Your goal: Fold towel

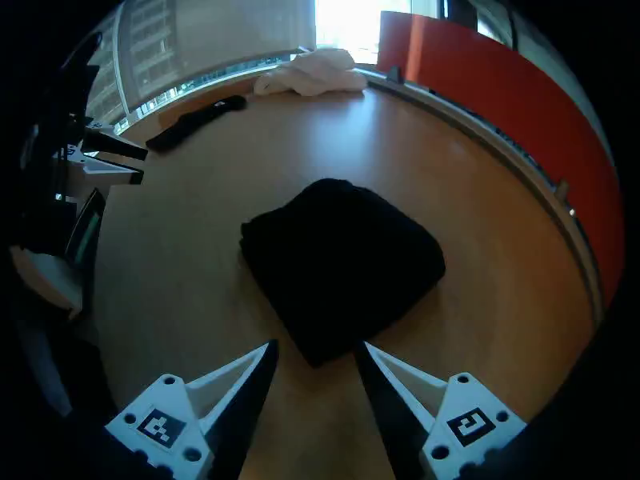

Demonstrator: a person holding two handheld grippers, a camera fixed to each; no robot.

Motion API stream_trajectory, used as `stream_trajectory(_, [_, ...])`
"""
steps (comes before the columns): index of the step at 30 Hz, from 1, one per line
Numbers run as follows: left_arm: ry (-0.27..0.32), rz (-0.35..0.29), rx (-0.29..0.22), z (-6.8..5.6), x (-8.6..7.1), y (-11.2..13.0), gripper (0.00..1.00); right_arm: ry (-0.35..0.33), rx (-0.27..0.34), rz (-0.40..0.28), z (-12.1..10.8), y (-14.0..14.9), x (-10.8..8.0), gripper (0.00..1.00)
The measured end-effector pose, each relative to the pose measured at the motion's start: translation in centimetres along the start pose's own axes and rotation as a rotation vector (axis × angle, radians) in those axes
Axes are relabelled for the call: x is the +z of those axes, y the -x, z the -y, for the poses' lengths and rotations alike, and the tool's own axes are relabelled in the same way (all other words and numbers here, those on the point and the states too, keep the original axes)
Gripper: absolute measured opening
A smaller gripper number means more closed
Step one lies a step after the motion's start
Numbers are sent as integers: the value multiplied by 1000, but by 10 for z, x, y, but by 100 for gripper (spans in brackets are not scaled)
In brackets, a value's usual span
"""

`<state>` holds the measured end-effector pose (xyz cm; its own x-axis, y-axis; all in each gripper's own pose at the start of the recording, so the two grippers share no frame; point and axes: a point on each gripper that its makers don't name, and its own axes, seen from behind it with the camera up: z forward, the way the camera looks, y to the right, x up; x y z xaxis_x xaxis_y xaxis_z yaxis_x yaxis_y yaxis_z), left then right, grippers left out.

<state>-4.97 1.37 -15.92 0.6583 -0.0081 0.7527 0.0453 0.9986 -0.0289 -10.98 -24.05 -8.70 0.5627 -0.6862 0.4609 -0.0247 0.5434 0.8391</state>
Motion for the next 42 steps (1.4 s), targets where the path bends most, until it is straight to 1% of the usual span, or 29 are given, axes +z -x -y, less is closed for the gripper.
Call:
stream_trajectory(6, [1, 1, 6, -2, -1, 0, 91, 6, 26, 19, 0, 14, 7, 73])
stream_trajectory(10, [3, 1, 6, -3, -1, 1, 91, 11, 39, 18, -2, 15, 9, 71])
stream_trajectory(15, [2, 0, 5, -3, -1, 0, 91, 25, 63, 23, -6, 17, 13, 48])
stream_trajectory(17, [1, -1, 6, -2, -1, 0, 91, 27, 73, 22, -6, 18, 13, 37])
stream_trajectory(20, [0, -1, 6, -1, -1, 0, 91, 23, 85, 20, -6, 19, 13, 25])
stream_trajectory(24, [-1, 0, 7, 0, -2, 0, 91, 22, 91, 18, -4, 18, 12, 19])
stream_trajectory(28, [0, 1, 10, -1, -1, 0, 91, 29, 82, 5, -3, 15, 10, 8])
stream_trajectory(32, [1, 0, 12, -2, -2, 0, 91, 38, 78, -1, -5, 13, 8, 6])
stream_trajectory(36, [4, -1, 12, -2, -2, 0, 91, 49, 77, -13, -7, 8, 4, 5])
stream_trajectory(42, [7, -7, 14, -3, -2, -3, 91, 69, 67, -57, -14, -13, -8, 5])
